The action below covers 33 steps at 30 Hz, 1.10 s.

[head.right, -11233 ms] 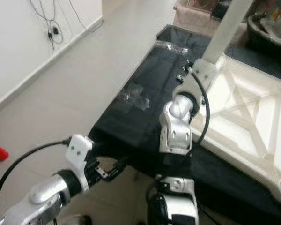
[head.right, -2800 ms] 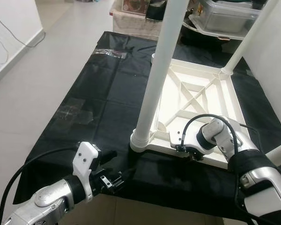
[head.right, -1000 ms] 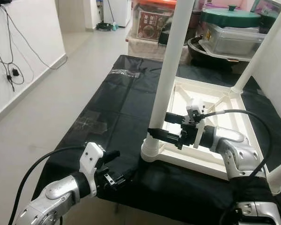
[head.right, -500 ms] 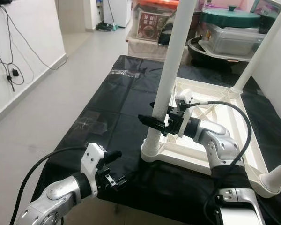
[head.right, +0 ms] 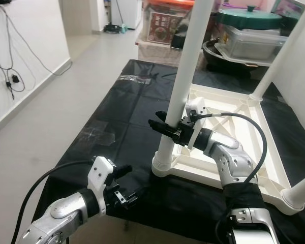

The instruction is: Building children table

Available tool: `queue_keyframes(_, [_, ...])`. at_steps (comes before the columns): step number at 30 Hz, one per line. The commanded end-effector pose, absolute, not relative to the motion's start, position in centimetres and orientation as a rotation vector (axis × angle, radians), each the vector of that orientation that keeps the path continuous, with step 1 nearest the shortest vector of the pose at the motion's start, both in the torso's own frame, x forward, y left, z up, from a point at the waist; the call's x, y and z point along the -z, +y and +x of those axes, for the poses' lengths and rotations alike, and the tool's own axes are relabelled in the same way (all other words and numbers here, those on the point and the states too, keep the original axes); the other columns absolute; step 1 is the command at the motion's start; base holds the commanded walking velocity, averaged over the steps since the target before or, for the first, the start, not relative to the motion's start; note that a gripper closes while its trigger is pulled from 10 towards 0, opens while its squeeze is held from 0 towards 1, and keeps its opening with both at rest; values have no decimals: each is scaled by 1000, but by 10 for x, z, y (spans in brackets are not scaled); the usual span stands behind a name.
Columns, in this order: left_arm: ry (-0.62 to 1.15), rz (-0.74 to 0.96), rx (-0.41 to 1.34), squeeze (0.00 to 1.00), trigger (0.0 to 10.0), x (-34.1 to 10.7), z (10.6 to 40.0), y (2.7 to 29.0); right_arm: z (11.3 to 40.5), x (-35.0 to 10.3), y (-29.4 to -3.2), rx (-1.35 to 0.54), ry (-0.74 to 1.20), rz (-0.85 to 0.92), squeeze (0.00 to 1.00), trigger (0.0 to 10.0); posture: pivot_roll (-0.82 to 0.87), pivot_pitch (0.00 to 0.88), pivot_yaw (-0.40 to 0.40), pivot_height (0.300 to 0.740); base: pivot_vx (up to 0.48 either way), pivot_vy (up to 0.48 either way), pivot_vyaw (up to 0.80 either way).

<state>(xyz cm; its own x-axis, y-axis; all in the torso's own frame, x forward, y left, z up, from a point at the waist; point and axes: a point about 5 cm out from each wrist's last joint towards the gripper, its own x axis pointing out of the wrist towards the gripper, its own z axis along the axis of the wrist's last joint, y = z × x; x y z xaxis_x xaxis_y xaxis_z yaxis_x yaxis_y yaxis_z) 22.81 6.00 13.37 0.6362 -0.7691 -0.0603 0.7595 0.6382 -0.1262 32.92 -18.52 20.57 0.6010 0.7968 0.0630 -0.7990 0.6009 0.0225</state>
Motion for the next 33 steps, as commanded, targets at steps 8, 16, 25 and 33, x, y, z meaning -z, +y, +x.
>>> queue_keyframes(8, [114,-66,871,0,10000,-133,233,61,329,-197,-184,-406,-70,74,0,0,94,0,-72,740,0,0,0])
queue_keyframes(16, [110,-60,874,0,10000,-132,237,61,309,-190,-186,190,-29,105,0,0,83,0,-62,740,0,0,0])
queue_keyframes(25, [98,-51,859,0,10000,-133,239,60,306,-173,-132,417,24,223,0,0,92,0,-69,740,0,0,0])
queue_keyframes(33, [97,-53,854,0,10000,-131,240,59,306,-173,-94,290,57,237,0,10000,97,0,-80,740,0,0,0])
